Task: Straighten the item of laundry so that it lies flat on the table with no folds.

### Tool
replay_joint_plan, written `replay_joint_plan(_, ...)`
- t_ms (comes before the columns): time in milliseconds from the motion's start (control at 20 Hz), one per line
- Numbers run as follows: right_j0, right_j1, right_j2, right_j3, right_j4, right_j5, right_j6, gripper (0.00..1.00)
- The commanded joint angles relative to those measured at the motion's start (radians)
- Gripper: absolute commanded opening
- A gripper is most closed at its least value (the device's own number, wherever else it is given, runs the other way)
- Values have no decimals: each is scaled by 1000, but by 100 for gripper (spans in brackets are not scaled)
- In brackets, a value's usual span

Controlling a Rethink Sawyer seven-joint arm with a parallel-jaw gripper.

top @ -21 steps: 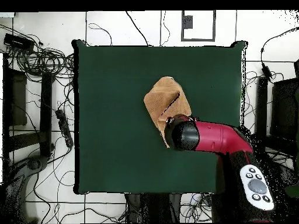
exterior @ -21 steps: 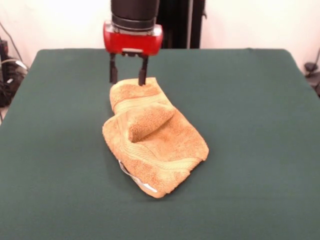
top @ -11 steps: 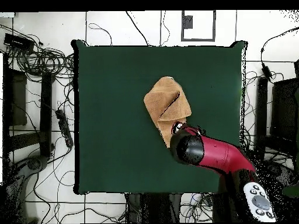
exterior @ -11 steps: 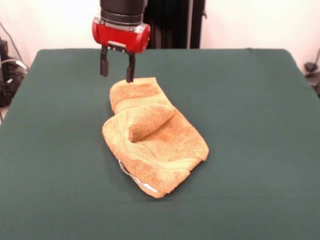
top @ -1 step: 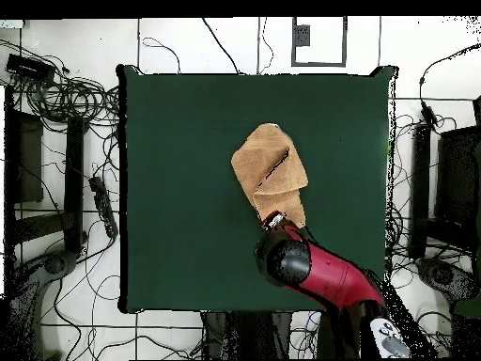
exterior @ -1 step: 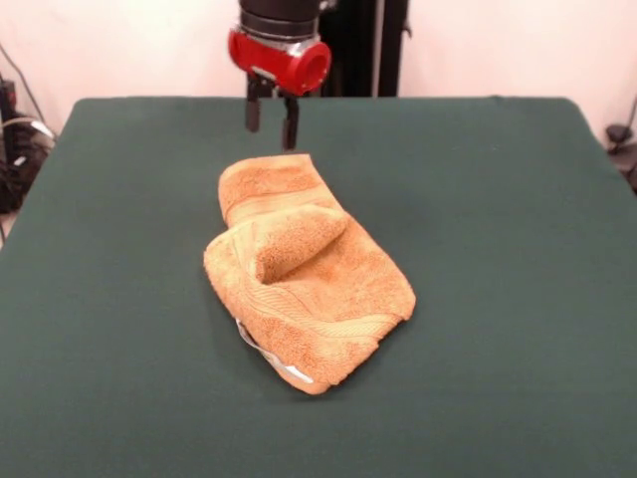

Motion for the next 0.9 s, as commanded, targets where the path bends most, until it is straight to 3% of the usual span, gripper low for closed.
replay_joint_plan(50,-19,43,111,232,115,-135,368,100)
replay_joint_plan(400,-32,35,177,245,75,-181,376,100)
replay_joint_plan(700,38,35,164,204,88,-156,346,100)
replay_joint_plan(900,142,10,116,149,124,-49,322,100)
